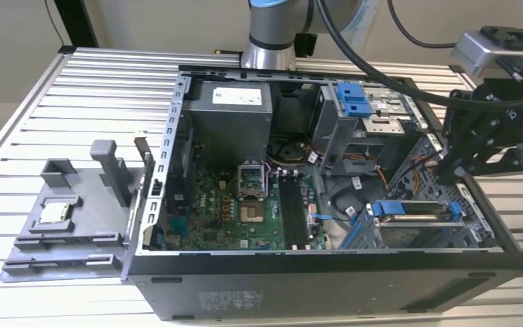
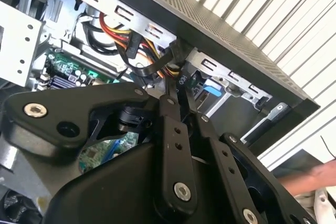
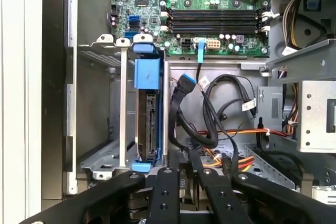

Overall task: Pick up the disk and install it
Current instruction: 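Insert the first disk wire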

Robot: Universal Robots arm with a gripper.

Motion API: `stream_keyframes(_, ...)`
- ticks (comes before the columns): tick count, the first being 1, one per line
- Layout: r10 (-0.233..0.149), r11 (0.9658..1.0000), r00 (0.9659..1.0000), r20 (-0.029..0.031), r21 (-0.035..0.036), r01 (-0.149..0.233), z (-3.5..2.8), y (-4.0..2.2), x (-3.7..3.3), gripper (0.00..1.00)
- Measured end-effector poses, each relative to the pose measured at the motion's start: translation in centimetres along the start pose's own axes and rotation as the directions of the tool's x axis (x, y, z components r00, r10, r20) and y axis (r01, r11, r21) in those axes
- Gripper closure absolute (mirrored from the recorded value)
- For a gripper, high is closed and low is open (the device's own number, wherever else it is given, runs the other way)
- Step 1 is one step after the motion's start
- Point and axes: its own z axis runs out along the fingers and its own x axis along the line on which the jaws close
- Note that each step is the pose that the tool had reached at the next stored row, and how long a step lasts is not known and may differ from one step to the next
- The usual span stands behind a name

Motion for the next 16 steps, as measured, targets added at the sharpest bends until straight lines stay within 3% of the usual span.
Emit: stream_keyframes(16,0.016,0.9999,0.9999,0.0013,-0.0008,-0.016,0.12,0.61,1.29,1.0)
